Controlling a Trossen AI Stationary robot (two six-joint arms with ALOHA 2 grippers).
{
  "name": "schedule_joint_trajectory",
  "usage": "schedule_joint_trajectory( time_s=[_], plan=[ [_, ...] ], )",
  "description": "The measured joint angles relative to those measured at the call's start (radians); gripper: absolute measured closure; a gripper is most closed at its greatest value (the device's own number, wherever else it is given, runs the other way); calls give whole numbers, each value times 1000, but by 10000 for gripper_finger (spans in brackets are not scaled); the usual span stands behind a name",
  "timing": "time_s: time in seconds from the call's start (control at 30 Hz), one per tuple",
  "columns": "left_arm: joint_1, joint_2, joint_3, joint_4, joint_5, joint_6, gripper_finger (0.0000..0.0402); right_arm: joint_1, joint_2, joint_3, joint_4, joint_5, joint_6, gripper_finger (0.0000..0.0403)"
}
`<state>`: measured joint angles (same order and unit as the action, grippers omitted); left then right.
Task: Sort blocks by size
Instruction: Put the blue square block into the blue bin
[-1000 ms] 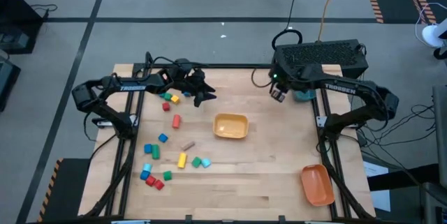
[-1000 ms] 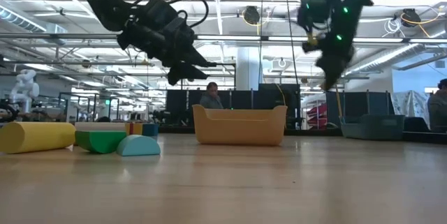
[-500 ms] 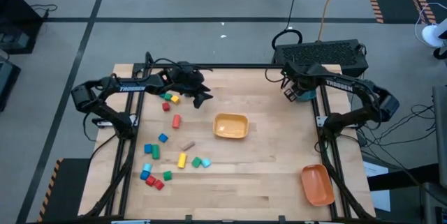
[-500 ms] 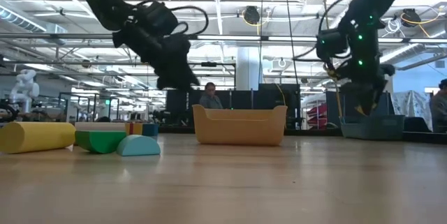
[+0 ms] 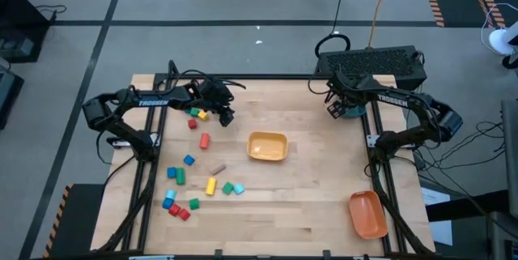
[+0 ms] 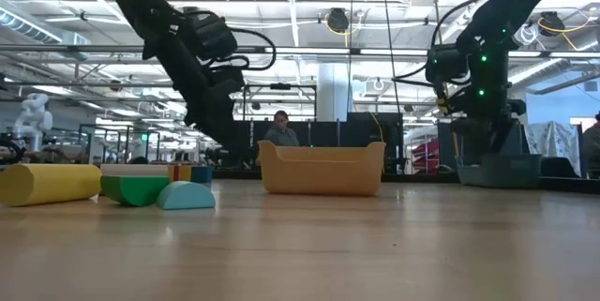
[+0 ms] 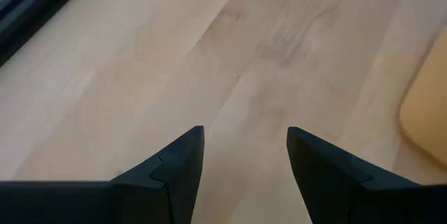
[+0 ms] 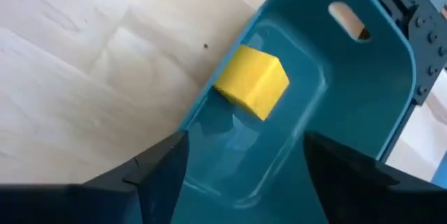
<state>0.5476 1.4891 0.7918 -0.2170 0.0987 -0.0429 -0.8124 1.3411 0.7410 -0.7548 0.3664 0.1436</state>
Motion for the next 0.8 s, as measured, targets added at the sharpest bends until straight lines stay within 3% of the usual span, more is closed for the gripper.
schedule_joint_trajectory(
  time_s=[0.23, 0.53, 0.8],
  plan=[
    [0, 0, 0, -67, -91, 0, 194, 7, -31, 0, 82, -2, -10, 140],
    [0, 1, 0, -160, -250, 12, 194, 59, -186, 0, 115, -10, 3, 140],
    [0, 1, 0, -171, -258, 372, 194, 105, -262, 0, 132, -129, 26, 140]
  ],
)
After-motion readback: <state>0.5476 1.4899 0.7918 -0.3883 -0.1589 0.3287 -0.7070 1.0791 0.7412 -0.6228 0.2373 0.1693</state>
